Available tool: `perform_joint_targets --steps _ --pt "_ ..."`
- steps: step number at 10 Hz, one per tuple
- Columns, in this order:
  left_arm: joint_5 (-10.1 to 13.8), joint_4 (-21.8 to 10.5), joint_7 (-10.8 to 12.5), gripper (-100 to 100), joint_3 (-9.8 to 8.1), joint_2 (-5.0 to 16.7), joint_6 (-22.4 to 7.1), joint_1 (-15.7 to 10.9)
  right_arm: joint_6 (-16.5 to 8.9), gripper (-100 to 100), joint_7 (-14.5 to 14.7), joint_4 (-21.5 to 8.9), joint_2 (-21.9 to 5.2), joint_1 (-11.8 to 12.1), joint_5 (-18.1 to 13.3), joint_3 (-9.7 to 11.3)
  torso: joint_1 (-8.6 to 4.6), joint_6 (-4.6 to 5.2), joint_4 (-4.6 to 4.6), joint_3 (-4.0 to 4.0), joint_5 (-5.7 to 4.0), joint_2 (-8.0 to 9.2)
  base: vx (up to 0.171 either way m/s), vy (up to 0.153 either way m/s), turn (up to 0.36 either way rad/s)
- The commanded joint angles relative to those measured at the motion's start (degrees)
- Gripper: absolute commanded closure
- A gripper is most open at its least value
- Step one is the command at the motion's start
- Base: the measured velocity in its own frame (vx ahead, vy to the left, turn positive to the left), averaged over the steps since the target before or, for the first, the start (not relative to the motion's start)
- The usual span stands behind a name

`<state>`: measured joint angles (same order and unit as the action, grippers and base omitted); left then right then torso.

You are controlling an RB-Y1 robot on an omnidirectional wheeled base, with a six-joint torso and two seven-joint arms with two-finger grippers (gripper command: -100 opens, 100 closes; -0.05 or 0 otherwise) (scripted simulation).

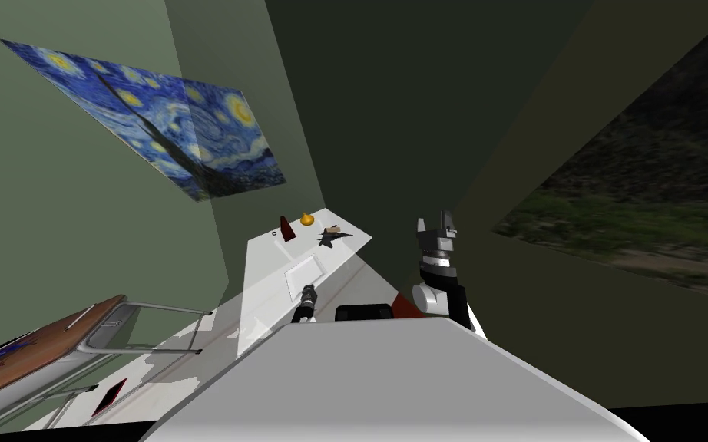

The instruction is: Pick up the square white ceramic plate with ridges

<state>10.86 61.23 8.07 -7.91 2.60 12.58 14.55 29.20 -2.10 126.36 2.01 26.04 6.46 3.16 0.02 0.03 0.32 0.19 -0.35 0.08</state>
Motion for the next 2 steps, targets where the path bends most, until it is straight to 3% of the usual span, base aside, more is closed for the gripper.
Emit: perform_joint_targets --steps 1,2 --pt "0.0 0.0 0.0 100 0.0 0.0 0.0 0.0 0.0 0 0.0 0.0 0.0 0.0 0.0 0.0 0.0 0.0 0.0 0.0 0.0 0.0 -0.023 -0.01 0.001" --pt "0.01 0.1 0.02 0 0.0 0.02 -0.15 0.05 0.0 0 0.0 0.0 0.0 0.0 0.0 0.0 0.05 0.01 -0.01 -0.04 0.01 -0.09 0.0 0.0 0.0"
